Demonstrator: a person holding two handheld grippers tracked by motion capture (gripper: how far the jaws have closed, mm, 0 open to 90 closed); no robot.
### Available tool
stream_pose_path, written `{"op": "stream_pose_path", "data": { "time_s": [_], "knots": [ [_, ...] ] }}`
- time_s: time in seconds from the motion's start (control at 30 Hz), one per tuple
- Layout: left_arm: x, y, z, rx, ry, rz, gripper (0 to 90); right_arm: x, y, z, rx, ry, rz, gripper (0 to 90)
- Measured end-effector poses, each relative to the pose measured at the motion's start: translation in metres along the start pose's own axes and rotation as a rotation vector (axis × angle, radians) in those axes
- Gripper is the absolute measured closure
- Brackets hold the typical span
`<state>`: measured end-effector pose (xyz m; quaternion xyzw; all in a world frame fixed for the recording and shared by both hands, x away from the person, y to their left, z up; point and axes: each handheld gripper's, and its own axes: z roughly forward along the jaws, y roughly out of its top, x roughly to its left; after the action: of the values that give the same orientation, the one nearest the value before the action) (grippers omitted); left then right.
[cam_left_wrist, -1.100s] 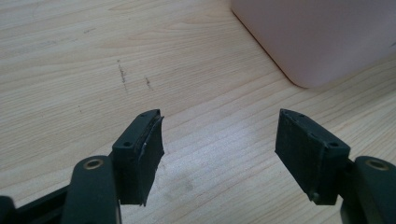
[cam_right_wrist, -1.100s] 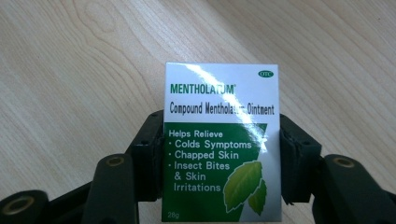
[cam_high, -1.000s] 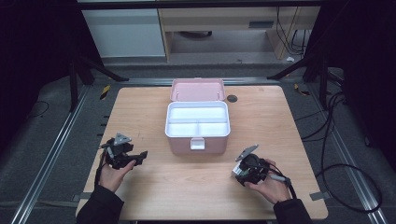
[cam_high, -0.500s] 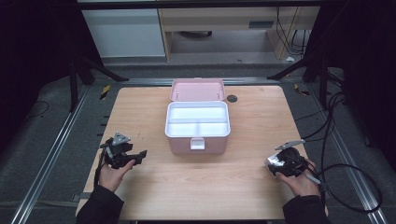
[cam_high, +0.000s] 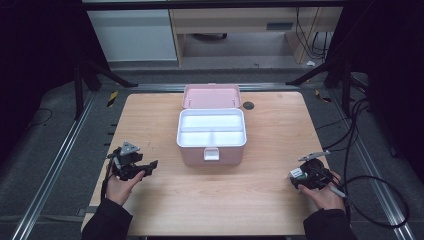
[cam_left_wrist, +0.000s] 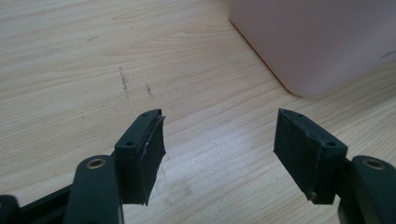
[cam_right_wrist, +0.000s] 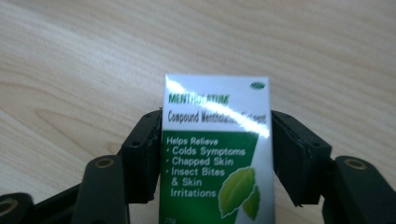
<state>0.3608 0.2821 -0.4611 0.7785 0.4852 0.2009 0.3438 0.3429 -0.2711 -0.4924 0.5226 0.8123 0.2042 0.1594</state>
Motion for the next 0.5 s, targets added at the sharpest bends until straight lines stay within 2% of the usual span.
{"op": "stream_pose_path", "data": {
  "time_s": [0.03, 0.17, 0.3, 0.4, 0.5],
  "knots": [
    [-0.001, 0.002, -0.001, -0.007, -0.002, -0.002, 33.1, 0.000, 0.001, -0.001, -0.013, -0.001, -0.002, 36.3],
    [-0.003, 0.011, -0.006, -0.041, 0.002, 0.009, 34.9, -0.002, 0.009, -0.011, -0.119, -0.026, -0.022, 31.4],
    [-0.006, 0.026, -0.011, -0.075, 0.003, 0.027, 37.2, -0.003, 0.023, -0.021, -0.221, -0.024, 0.000, 29.6],
    [-0.010, 0.038, -0.012, -0.100, -0.010, 0.038, 38.7, 0.002, 0.035, -0.027, -0.265, -0.023, -0.008, 29.6],
    [-0.016, 0.053, -0.014, -0.128, -0.026, 0.063, 39.5, 0.007, 0.048, -0.030, -0.298, 0.004, -0.021, 29.7]
  ]
}}
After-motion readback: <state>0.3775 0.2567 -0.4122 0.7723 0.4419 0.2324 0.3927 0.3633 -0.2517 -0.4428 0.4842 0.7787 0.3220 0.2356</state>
